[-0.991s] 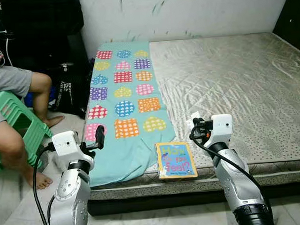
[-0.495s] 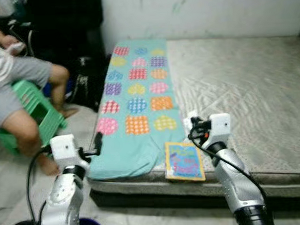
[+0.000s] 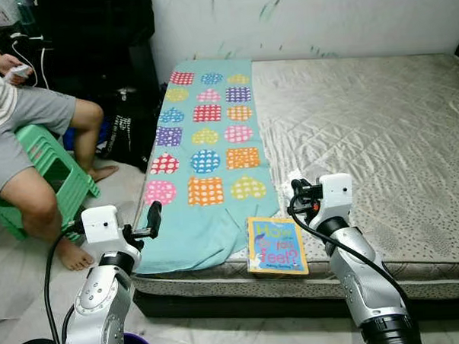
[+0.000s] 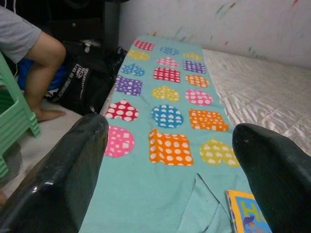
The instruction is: Clean up the room
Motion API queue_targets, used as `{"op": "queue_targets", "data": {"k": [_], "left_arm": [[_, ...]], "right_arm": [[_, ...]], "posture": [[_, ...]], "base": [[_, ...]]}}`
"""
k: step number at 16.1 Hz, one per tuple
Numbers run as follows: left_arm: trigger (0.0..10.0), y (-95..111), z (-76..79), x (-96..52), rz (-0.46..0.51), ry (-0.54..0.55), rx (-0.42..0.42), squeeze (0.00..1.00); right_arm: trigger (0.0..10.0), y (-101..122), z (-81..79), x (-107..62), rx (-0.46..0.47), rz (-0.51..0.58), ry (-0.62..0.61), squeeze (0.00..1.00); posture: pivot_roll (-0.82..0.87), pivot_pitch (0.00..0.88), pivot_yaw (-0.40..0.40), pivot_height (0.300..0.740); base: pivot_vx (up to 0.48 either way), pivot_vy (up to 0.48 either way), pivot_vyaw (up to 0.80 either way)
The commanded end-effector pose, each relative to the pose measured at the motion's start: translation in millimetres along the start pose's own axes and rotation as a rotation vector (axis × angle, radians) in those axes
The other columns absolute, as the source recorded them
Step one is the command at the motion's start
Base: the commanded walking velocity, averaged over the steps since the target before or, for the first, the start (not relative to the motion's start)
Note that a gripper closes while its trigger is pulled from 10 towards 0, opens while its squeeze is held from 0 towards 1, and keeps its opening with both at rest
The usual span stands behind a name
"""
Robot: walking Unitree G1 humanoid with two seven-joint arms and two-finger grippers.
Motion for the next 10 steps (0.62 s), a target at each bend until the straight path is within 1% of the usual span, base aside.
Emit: {"op": "queue_targets", "data": {"k": [1, 10], "left_arm": [[10.0, 4.2, 0.3, 0.6, 0.009, -0.005, 0.004, 0.00], [10.0, 4.2, 0.3, 0.6, 0.009, -0.005, 0.004, 0.00]], "right_arm": [[10.0, 3.2, -1.5, 0.0, 0.000, 0.010, 0.009, 0.00], [10.0, 3.2, -1.5, 0.0, 0.000, 0.010, 0.009, 0.00]], "posture": [[-0.11, 0.000, 0.032, 0.740], [-0.11, 0.000, 0.032, 0.740]], "base": [[0.000, 0.000, 0.00], [0.000, 0.000, 0.00]]}}
Point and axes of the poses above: a point about 5 cm out from each wrist's last joint towards the gripper, its own x axis pointing out of the wrist towards the gripper, its own y axis along the axis of the wrist's last joint, z = x × y, the point moved 1 cm from there along x, pointing out of the wrist towards the gripper, and after that the axes turned 2 degrees about x, right-handed, at the moved point
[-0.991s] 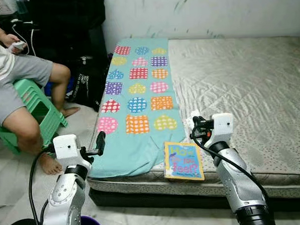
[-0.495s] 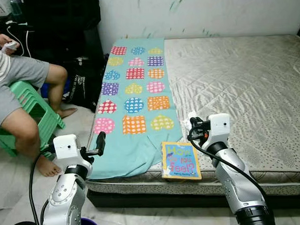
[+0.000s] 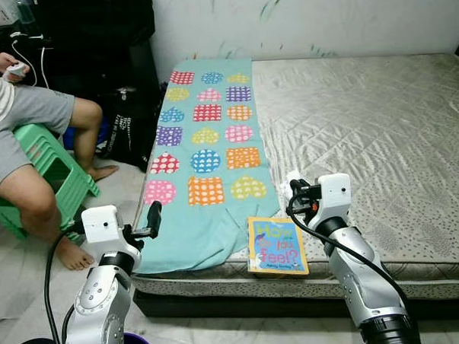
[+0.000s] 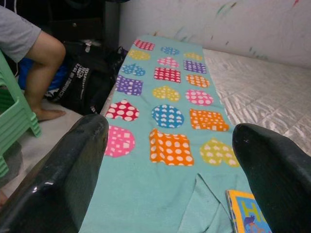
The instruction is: Clean up the room
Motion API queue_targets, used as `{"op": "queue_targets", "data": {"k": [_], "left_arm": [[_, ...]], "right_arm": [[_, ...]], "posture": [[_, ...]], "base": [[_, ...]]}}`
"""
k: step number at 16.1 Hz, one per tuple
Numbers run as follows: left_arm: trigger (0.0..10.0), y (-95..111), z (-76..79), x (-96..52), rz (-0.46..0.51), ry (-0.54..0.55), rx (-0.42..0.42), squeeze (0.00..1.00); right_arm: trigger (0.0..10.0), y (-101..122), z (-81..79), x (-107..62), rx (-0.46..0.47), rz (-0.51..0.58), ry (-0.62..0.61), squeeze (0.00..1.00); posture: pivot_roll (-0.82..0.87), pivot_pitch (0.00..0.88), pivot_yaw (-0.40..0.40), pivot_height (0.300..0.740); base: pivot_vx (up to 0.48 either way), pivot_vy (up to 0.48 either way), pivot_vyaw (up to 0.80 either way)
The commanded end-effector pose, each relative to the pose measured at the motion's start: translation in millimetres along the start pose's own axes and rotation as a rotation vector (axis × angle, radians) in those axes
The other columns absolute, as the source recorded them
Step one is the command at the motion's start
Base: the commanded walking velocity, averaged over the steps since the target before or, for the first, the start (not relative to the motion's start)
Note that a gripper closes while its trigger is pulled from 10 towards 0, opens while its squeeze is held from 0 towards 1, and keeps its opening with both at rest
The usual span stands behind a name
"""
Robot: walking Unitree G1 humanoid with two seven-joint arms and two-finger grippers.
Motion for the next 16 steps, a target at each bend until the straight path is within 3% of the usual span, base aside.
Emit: {"op": "queue_targets", "data": {"k": [1, 16], "left_arm": [[10.0, 4.2, 0.3, 0.6, 0.009, -0.005, 0.004, 0.00], [10.0, 4.2, 0.3, 0.6, 0.009, -0.005, 0.004, 0.00]], "right_arm": [[10.0, 3.3, -1.3, -0.1, 0.000, 0.011, 0.008, 0.00], [10.0, 3.3, -1.3, -0.1, 0.000, 0.011, 0.008, 0.00]], "posture": [[-0.11, 0.000, 0.032, 0.740], [-0.11, 0.000, 0.032, 0.740]], "base": [[0.000, 0.000, 0.00], [0.000, 0.000, 0.00]]}}
Point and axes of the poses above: a point about 5 cm out from each wrist's last joint towards the gripper, its own x axis pointing out of the wrist towards the gripper, its own y axis along the axis of the wrist's last joint, z = x × y, the point moved 1 cm from there along x, pointing out of the wrist towards the gripper, and after that the axes turned 2 degrees about x, right-handed, at the moved point
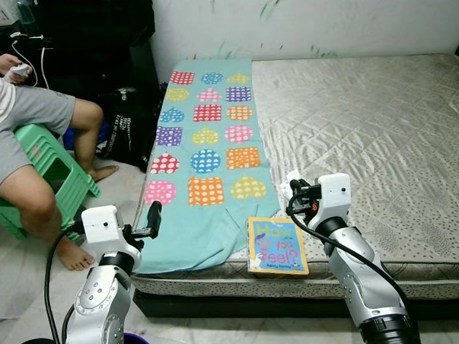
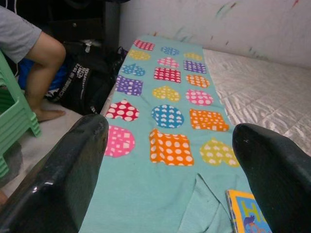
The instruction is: Clean up the room
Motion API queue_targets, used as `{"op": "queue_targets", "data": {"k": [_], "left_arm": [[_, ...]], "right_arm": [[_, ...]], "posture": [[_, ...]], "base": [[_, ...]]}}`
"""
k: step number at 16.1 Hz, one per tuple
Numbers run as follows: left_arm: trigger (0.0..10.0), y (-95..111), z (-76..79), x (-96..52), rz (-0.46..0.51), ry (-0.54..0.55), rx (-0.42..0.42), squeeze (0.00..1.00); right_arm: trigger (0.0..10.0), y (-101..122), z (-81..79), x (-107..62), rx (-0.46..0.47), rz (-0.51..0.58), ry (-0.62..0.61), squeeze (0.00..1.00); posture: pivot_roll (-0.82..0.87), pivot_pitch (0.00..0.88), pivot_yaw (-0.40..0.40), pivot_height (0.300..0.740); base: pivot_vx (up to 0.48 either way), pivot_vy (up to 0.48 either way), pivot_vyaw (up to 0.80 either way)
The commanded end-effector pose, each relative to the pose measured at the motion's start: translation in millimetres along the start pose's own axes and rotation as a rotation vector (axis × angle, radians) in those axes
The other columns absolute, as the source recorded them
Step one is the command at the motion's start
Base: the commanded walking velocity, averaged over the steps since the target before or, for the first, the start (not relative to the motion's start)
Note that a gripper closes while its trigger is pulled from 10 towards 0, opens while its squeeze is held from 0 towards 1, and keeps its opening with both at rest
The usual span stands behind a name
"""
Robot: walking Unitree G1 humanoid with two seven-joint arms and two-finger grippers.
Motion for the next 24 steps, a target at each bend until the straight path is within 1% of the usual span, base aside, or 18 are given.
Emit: {"op": "queue_targets", "data": {"k": [1, 2, 3, 5, 8, 10, 24], "left_arm": [[10.0, 4, 0.5, 0.4, 0.010, -0.004, 0.002, 0.00], [10.0, 5, -6.9, -1.3, 0.023, 0.032, 0.024, 0.00], [10.0, 5, -8.2, -2.4, 0.024, 0.036, 0.027, 0.00], [10.0, 4, -8.9, -5.8, 0.018, 0.037, 0.028, 0.00], [10.0, 4, -6.9, -6.7, 0.014, 0.032, 0.029, 0.00], [10.0, 4, -5.5, -7.9, 0.011, 0.027, 0.029, 0.00], [10.0, 5, -0.6, -6.0, 0.014, 0.028, 0.015, 0.00]], "right_arm": [[10.0, 3, -2.0, -0.2, -0.012, 0.004, 0.011, 0.00], [10.0, 7, 11.8, -3.6, -0.009, 0.038, -0.054, 0.00], [10.0, 7, 13.0, -4.7, -0.007, 0.042, -0.060, 0.00], [10.0, 6, 9.8, -6.7, -0.012, 0.040, -0.041, 0.00], [10.0, 5, 6.2, -8.1, -0.028, 0.038, -0.020, 0.00], [10.0, 4, 4.9, -10.0, -0.025, 0.036, -0.017, 0.00], [10.0, 4, 1.9, -10.6, -0.032, 0.031, 0.010, 0.00]], "posture": [[0.00, 0.000, 0.000, 0.740], [-0.13, 0.000, 0.032, 0.740], [-0.12, 0.000, 0.032, 0.740], [-0.12, 0.000, 0.033, 0.740], [-0.11, 0.000, 0.038, 0.740], [-0.12, 0.000, 0.039, 0.740], [-0.12, 0.000, 0.031, 0.740]], "base": [[0.000, 0.000, 0.00], [0.000, 0.000, 0.00], [0.000, 0.000, 0.00], [0.000, 0.000, 0.00], [0.000, 0.000, 0.00], [0.000, 0.000, 0.47], [0.000, 0.000, 0.80]]}}
Point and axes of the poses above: a point about 5 cm out from each wrist's last joint towards the gripper, its own x axis pointing out of the wrist towards the gripper, its own y axis along the axis of the wrist's last joint, z = x × y, the point moved 1 cm from there along x, pointing out of the wrist towards the gripper, and after that the axes turned 2 degrees about x, right-handed, at the moved point
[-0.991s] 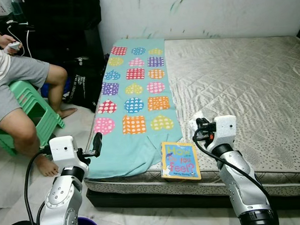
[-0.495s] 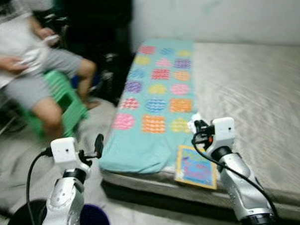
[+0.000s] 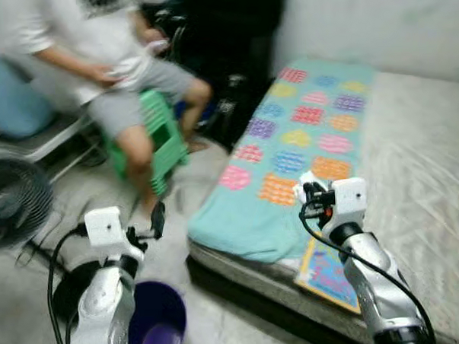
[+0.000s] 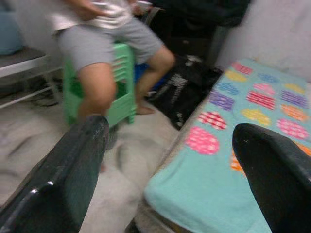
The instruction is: Clean up the room
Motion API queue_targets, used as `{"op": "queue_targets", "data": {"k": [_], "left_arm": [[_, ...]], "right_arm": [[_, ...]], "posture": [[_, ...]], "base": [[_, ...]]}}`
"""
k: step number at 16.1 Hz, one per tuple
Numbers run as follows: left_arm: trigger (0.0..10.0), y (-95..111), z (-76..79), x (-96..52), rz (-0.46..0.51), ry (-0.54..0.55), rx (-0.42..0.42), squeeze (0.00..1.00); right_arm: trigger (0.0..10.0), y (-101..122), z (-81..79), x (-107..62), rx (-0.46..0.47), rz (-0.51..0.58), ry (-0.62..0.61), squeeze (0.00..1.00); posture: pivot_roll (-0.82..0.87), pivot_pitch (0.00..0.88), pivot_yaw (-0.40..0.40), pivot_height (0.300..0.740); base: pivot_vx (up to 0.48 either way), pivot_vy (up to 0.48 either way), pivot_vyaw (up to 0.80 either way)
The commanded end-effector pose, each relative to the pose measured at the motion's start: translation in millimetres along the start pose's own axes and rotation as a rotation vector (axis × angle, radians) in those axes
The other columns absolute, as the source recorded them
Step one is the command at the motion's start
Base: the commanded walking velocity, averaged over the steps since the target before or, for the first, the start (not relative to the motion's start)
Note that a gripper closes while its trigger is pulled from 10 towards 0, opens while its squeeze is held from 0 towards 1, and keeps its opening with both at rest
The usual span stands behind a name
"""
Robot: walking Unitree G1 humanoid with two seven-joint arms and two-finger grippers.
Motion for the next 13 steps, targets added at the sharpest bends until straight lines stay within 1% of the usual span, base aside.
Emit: {"op": "queue_targets", "data": {"k": [1, 7, 13], "left_arm": [[10.0, 0.8, -7.1, -1.9, -0.004, 0.022, 0.018, 0.00], [10.0, 1.4, -10.6, -3.3, 0.000, 0.033, 0.031, 0.00], [10.0, 1.7, -9.9, -3.1, 0.003, 0.032, 0.033, 0.00]], "right_arm": [[10.0, 4.1, -7.9, 2.1, 0.008, 0.014, 0.028, 0.00], [10.0, 4.0, -10.9, 2.8, 0.008, 0.014, 0.047, 0.00], [10.0, 4.7, -12.7, 3.9, 0.005, 0.015, 0.062, 0.00]], "posture": [[-0.12, 0.000, 0.031, 0.740], [-0.12, 0.000, 0.031, 0.740], [-0.11, 0.000, 0.027, 0.740]], "base": [[0.000, 0.000, 0.80], [0.000, 0.000, 0.80], [0.000, 0.000, 0.80]]}}
Point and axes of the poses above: a point about 5 cm out from each wrist's last joint towards the gripper, its own x axis pointing out of the wrist towards the gripper, its own y axis along the axis of the wrist's last joint, z = x × y, the point moved 1 cm from there along x, pointing out of the wrist towards the gripper, and after that the axes turned 2 degrees about x, right-handed, at the moved point
